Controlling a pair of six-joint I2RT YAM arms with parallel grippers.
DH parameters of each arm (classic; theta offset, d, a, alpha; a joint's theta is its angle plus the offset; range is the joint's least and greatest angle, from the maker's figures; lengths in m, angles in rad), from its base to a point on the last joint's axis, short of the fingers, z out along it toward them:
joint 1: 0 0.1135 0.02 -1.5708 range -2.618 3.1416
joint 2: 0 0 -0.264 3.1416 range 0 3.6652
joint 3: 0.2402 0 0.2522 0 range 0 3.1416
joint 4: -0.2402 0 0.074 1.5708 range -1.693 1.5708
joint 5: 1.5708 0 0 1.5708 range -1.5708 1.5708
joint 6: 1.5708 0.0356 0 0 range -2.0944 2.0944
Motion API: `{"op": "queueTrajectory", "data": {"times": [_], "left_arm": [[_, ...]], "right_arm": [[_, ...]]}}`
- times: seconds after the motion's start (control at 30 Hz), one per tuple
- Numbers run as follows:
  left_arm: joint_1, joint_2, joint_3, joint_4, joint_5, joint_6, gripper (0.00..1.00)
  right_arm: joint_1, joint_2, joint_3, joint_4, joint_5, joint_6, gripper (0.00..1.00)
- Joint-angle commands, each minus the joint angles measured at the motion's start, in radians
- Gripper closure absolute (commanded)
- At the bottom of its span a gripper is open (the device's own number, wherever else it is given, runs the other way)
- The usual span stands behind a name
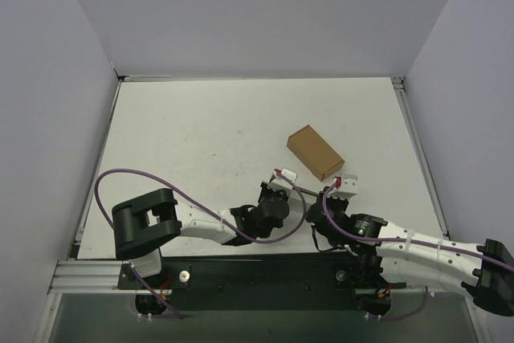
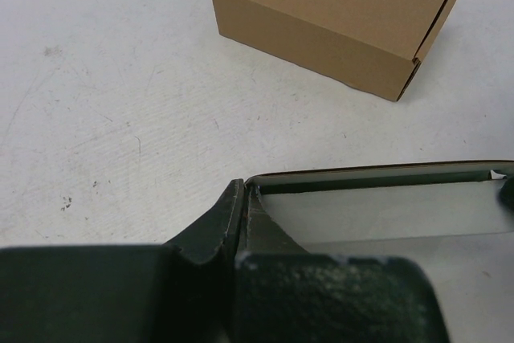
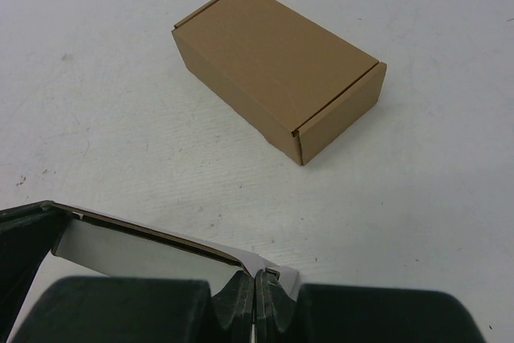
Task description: Fold the paper box
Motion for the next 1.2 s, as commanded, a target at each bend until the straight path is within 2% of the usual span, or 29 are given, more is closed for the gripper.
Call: {"op": "queueTrajectory", "data": {"times": [0.0, 0.3, 0.57, 0.67, 0.7, 0.77, 0.8, 0.9, 1.0, 1.17], "left_arm": [[-0.006, 0.082, -0.051, -0.171, 0.136, 0.071, 1.00], [0.011, 0.077, -0.062, -0.118, 0.151, 0.174, 1.00], [0.008, 0.105, -0.057, -0.078, 0.173, 0.228, 1.00], [0.008, 0.114, -0.051, -0.079, 0.177, 0.248, 1.00], [0.006, 0.114, -0.048, -0.082, 0.177, 0.254, 1.00], [0.006, 0.112, -0.041, -0.097, 0.174, 0.261, 1.00], [0.006, 0.111, -0.039, -0.104, 0.173, 0.263, 1.00], [0.005, 0.108, -0.031, -0.119, 0.173, 0.269, 1.00], [0.005, 0.111, -0.027, -0.127, 0.176, 0.269, 1.00], [0.005, 0.115, -0.019, -0.131, 0.176, 0.269, 1.00]], "right_arm": [[0.039, 0.069, -0.037, -0.232, -0.097, 0.154, 1.00], [0.051, 0.034, 0.056, -0.389, -0.066, 0.185, 1.00], [0.051, 0.046, 0.026, -0.469, -0.075, 0.271, 1.00], [0.051, 0.042, 0.038, -0.475, -0.077, 0.265, 0.93], [0.051, 0.025, 0.046, -0.476, -0.081, 0.262, 0.84], [0.050, -0.006, 0.072, -0.478, -0.097, 0.256, 0.74], [0.051, -0.036, 0.081, -0.478, -0.100, 0.243, 0.63], [0.047, -0.095, 0.128, -0.480, -0.110, 0.214, 0.47], [0.047, -0.142, 0.167, -0.480, -0.115, 0.210, 0.42], [0.031, -0.224, 0.168, -0.455, -0.084, 0.260, 0.40]]}}
